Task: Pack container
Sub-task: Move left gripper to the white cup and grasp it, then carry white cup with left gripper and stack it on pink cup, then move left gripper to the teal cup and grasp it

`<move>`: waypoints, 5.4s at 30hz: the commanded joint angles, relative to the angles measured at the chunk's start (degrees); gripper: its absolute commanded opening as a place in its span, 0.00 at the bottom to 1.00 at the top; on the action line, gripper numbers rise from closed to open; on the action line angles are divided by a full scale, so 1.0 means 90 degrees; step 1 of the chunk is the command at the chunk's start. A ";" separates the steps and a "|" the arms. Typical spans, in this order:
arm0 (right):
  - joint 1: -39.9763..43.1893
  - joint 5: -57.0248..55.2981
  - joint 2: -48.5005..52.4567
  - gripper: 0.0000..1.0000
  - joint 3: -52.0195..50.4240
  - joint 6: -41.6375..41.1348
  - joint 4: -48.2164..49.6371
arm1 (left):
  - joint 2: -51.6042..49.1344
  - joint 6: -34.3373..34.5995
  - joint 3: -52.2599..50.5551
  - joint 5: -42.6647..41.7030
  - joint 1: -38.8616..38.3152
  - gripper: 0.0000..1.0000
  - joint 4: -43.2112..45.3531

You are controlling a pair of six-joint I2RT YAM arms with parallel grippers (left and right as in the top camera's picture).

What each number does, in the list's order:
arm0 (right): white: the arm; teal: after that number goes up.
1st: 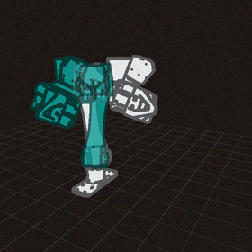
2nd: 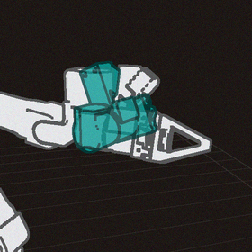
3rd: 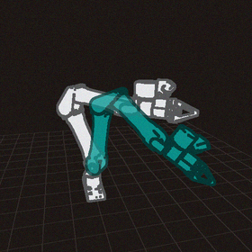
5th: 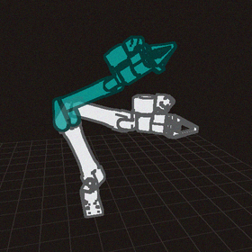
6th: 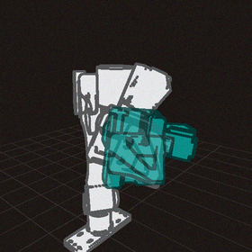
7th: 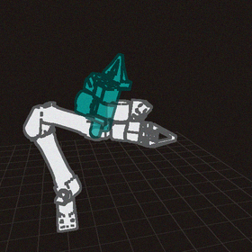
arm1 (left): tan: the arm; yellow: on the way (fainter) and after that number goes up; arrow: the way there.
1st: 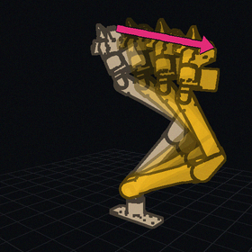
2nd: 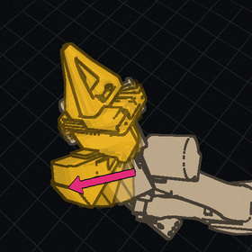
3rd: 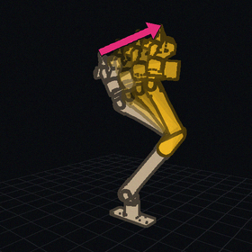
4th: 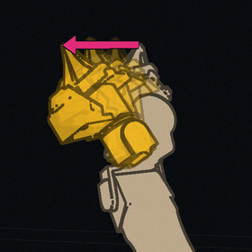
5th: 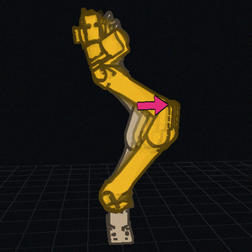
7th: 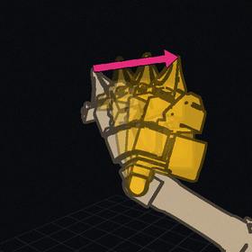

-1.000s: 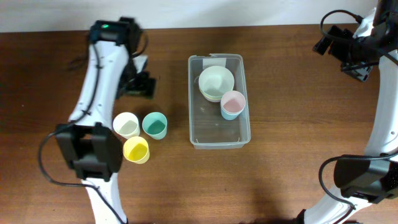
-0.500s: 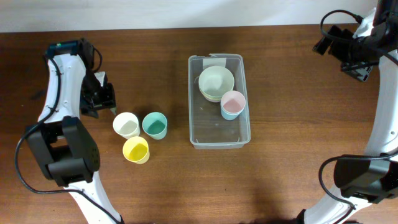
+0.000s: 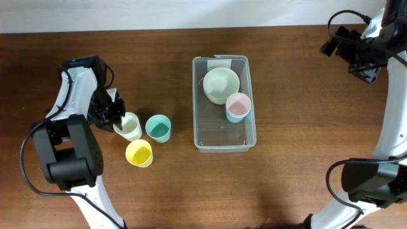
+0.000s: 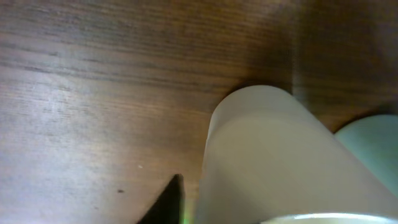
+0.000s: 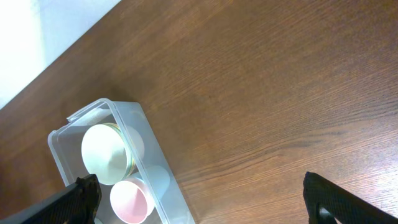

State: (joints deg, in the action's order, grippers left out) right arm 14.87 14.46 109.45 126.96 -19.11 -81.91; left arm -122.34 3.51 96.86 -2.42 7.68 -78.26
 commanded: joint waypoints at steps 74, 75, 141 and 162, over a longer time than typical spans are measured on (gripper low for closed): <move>0.0017 -0.0012 -0.0002 0.99 0.0049 -0.0005 0.0002 | 0.0345 -0.1311 0.2841 0.0466 -0.4928 0.93 0.1001; 0.0017 -0.0012 -0.0002 0.99 0.0049 -0.0005 0.0002 | 0.0345 -0.1311 0.3123 0.0471 -0.4898 0.93 0.0816; 0.0017 -0.0012 -0.0002 0.99 0.0049 -0.0005 0.0002 | 0.3308 0.0865 -0.1751 0.0772 -0.1897 0.87 0.0704; 0.0017 -0.0012 -0.0002 0.99 0.0049 -0.0005 0.0002 | 0.2227 0.0435 -0.2591 0.0049 -0.1615 0.52 0.2645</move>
State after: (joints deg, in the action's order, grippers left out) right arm 14.87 14.46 109.45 126.96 -19.27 -81.91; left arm -99.96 8.54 73.45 0.14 -7.05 -54.78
